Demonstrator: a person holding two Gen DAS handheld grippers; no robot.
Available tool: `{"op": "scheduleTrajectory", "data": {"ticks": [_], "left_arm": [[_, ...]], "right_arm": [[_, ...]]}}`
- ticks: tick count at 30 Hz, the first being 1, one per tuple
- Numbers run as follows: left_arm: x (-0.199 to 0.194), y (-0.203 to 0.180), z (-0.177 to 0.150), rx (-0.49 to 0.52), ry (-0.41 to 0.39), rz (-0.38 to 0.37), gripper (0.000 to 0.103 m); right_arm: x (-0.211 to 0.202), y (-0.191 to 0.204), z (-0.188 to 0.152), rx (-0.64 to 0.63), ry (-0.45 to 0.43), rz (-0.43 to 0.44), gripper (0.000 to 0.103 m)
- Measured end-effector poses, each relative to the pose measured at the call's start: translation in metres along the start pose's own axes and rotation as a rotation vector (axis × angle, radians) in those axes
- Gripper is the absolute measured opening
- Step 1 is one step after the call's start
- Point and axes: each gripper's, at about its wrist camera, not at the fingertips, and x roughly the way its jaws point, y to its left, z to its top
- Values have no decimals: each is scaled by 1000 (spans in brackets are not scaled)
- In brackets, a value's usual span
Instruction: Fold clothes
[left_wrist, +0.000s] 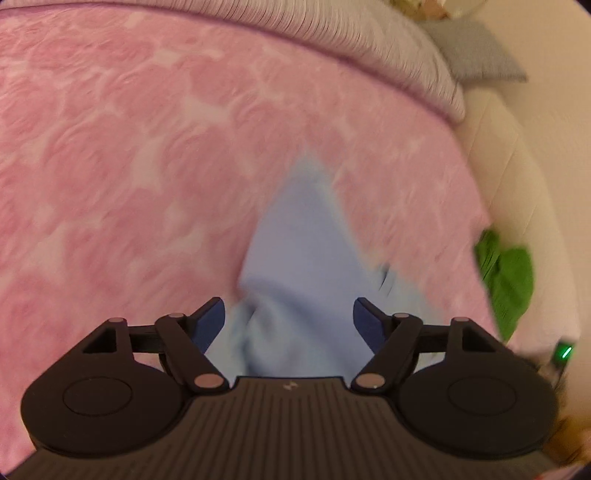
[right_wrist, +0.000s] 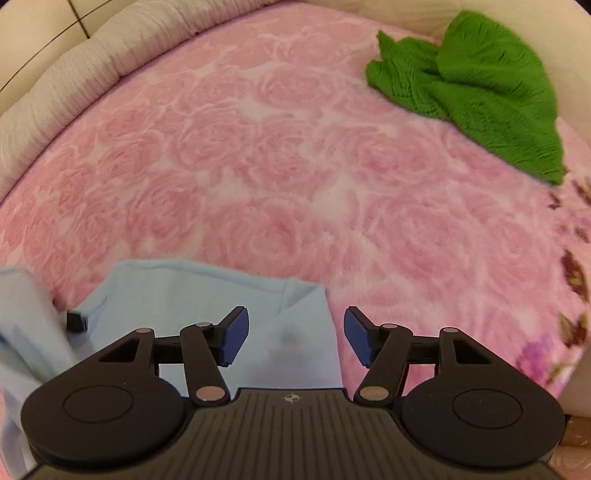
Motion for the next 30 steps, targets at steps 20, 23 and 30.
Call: {"op": "scheduleTrajectory", "data": {"ticks": [20, 23, 30], "left_arm": [[43, 35, 2, 149, 55, -59, 6], [-14, 38, -13, 170, -30, -51, 6], [-162, 45, 0, 158, -263, 66, 6]], "right_arm": [[59, 43, 17, -627, 120, 152, 7], [14, 65, 9, -733, -13, 163, 7], [-67, 128, 45, -811, -237, 319, 6]]}}
